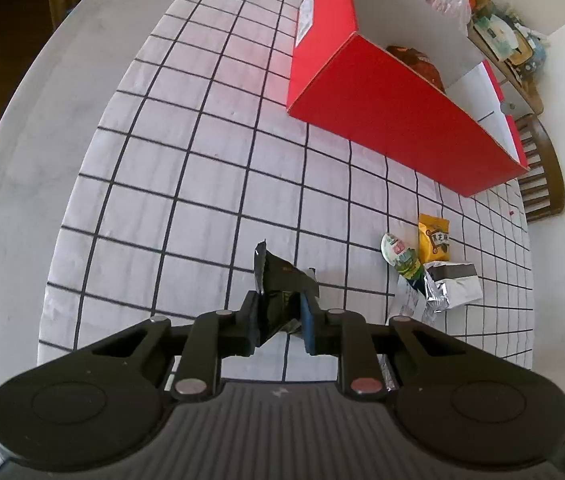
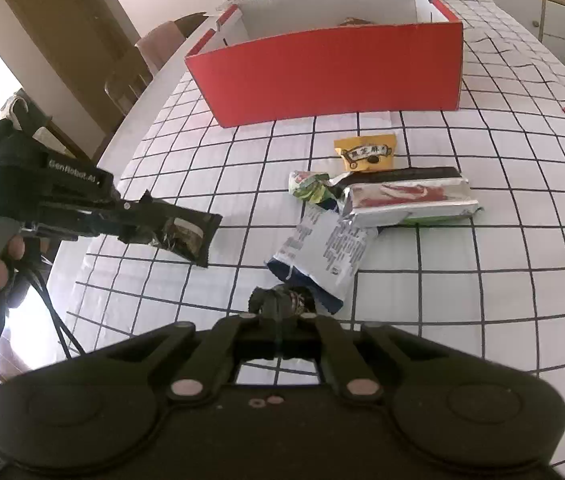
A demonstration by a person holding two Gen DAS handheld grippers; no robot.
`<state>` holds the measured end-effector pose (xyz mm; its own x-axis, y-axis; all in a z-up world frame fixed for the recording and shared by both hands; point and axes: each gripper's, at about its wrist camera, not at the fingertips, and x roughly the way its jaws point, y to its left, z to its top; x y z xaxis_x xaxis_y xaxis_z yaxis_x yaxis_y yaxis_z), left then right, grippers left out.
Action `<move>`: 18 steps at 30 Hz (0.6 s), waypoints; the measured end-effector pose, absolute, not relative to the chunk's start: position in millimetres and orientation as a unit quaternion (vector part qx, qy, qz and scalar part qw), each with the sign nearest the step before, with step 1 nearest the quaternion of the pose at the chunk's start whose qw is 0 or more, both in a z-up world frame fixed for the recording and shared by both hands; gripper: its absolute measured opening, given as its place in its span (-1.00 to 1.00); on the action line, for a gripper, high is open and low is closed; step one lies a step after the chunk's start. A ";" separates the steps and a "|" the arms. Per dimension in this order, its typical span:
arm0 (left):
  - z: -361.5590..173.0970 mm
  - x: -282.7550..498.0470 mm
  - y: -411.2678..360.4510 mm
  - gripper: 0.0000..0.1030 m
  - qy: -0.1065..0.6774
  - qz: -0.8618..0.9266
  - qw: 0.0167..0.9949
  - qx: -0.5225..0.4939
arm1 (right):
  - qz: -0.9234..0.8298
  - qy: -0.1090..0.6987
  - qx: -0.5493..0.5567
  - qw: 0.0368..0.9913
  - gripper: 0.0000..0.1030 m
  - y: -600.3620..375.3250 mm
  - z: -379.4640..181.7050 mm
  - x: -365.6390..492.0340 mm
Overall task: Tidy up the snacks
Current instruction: 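Lift the black packet with the left tool while the right tool lifts the chocolate packet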
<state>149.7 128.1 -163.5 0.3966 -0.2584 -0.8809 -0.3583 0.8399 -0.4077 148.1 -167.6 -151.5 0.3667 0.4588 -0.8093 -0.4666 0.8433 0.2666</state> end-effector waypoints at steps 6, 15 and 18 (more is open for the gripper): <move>-166.5 144.1 129.9 -0.60 0.552 0.035 0.783 -0.284 | 0.269 0.482 0.004 0.834 0.08 -174.2 -149.0 146.3; -169.9 139.7 130.9 -0.60 0.558 0.042 0.782 -0.277 | 0.266 0.499 -0.014 0.824 0.49 -157.6 -166.0 146.5; -172.3 138.0 132.6 -0.61 0.561 0.044 0.780 -0.275 | 0.265 0.510 -0.033 0.818 0.40 -145.6 -175.8 145.2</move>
